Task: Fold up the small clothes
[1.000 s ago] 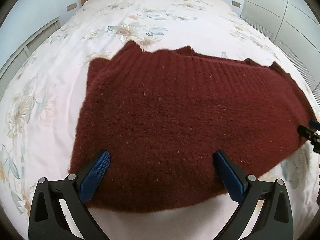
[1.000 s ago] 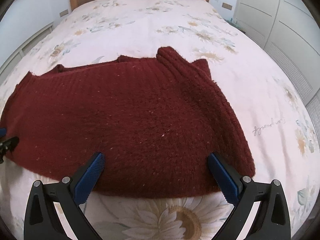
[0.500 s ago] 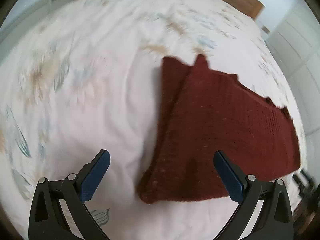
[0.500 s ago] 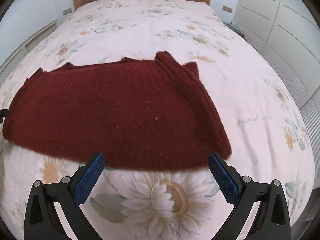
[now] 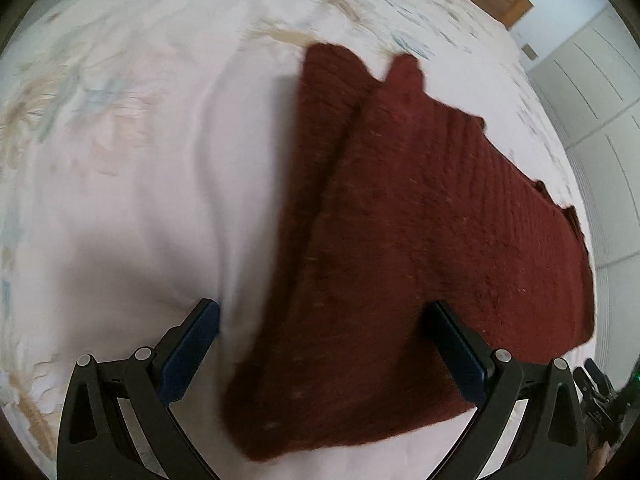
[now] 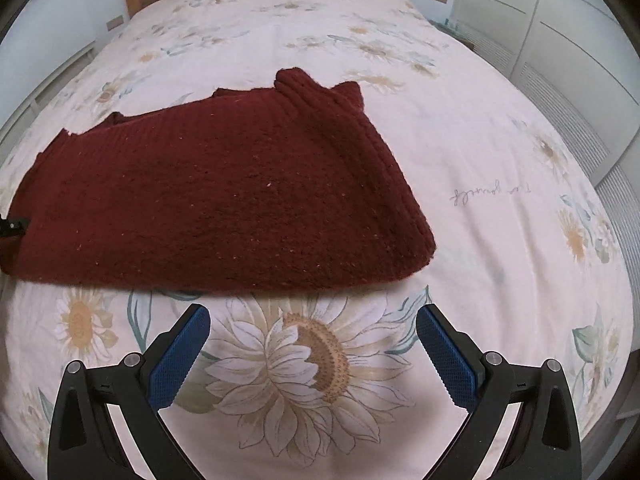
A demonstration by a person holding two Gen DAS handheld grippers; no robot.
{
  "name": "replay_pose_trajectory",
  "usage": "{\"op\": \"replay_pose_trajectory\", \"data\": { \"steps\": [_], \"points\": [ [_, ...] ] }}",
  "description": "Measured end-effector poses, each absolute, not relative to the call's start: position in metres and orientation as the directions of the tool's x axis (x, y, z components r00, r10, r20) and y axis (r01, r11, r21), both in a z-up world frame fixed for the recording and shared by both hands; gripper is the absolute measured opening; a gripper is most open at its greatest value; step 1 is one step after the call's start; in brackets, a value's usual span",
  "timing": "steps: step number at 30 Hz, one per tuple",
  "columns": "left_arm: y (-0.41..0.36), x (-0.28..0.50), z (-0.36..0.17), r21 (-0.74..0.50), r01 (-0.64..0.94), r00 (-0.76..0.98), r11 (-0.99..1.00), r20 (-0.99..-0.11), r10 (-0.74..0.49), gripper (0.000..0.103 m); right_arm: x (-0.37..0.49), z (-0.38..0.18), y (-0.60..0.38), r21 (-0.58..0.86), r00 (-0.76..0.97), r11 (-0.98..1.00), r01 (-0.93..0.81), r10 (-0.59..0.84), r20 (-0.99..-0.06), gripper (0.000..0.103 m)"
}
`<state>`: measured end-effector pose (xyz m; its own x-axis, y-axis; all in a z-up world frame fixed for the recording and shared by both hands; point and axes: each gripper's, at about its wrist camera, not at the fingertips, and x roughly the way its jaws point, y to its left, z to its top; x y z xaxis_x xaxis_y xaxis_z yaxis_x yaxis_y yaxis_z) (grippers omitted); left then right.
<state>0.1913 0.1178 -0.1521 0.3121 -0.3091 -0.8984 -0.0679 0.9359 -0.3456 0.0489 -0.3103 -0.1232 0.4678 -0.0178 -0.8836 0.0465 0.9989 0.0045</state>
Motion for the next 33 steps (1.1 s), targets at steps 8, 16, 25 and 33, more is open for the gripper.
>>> {"op": "replay_pose_trajectory", "data": {
  "steps": [8,16,25,33],
  "points": [
    [0.103,0.194,-0.143,-0.434,-0.018,0.273,0.901,-0.869,-0.413,0.034,0.049,-0.122,-0.318,0.023,0.473,0.998,0.062,-0.009,-0.881,0.103],
    [0.078,0.184,-0.094,-0.419,0.032,0.317,0.907,-0.857,-0.407,0.029,0.048,-0.105,-0.337,0.057,0.504,0.994,0.096,0.001,-0.864,0.103],
    [-0.005,0.196,-0.025,-0.45,0.151,0.331,0.88,-0.816,-0.474,0.028,0.046,-0.082,-0.375,0.096,0.55,0.984,0.153,-0.004,-0.835,0.103],
    [-0.126,0.216,-0.011,-0.404,0.278,0.286,0.871,-0.831,-0.477,0.027,0.039,-0.064,-0.415,0.093,0.574,0.975,0.202,-0.041,-0.818,0.103]
  ]
}}
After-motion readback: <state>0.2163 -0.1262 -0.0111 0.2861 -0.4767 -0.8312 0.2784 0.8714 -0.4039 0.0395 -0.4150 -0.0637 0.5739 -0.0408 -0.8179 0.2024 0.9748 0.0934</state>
